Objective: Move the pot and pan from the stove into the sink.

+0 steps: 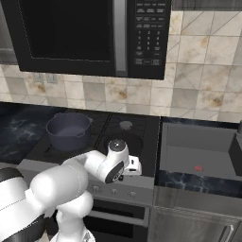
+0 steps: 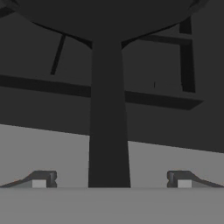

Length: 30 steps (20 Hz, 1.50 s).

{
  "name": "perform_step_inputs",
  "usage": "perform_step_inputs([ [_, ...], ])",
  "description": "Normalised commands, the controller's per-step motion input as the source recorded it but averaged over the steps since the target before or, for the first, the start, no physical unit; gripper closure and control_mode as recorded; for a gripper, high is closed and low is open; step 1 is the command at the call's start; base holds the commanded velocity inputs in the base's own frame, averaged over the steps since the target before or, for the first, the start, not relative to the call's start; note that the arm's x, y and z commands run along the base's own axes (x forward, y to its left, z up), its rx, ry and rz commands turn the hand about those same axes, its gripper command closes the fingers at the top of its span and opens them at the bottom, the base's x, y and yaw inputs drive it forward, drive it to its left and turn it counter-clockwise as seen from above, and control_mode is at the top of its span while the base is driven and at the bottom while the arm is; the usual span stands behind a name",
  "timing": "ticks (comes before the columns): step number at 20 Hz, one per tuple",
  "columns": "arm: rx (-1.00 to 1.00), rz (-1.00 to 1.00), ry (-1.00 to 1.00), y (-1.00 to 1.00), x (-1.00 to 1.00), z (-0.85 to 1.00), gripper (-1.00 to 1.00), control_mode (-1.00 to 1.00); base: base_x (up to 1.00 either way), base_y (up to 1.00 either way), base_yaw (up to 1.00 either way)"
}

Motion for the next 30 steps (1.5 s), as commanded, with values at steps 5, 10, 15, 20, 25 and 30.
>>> perform_step_inputs([
  [5,0.00,0.00,0.00,0.00,0.00,-0.02,1.00,-1.00,0.00,0.00,0.00],
  [10,0.00,0.00,0.00,0.00,0.00,0.00,1.00,-1.00,0.00,0.00,0.00],
  [15,0.02,0.00,0.00,-0.01,0.00,0.09,1.00,-1.00,0.00,0.00,0.00],
  [20,0.05,0.00,0.00,-0.01,0.00,0.40,1.00,-1.00,0.00,0.00,0.00],
  [25,0.04,0.00,0.00,0.00,0.00,0.60,1.00,-1.00,0.00,0.00,0.00],
  [30,0.01,0.00,0.00,0.00,0.00,0.71,1.00,-1.00,0.00,0.00,0.00],
])
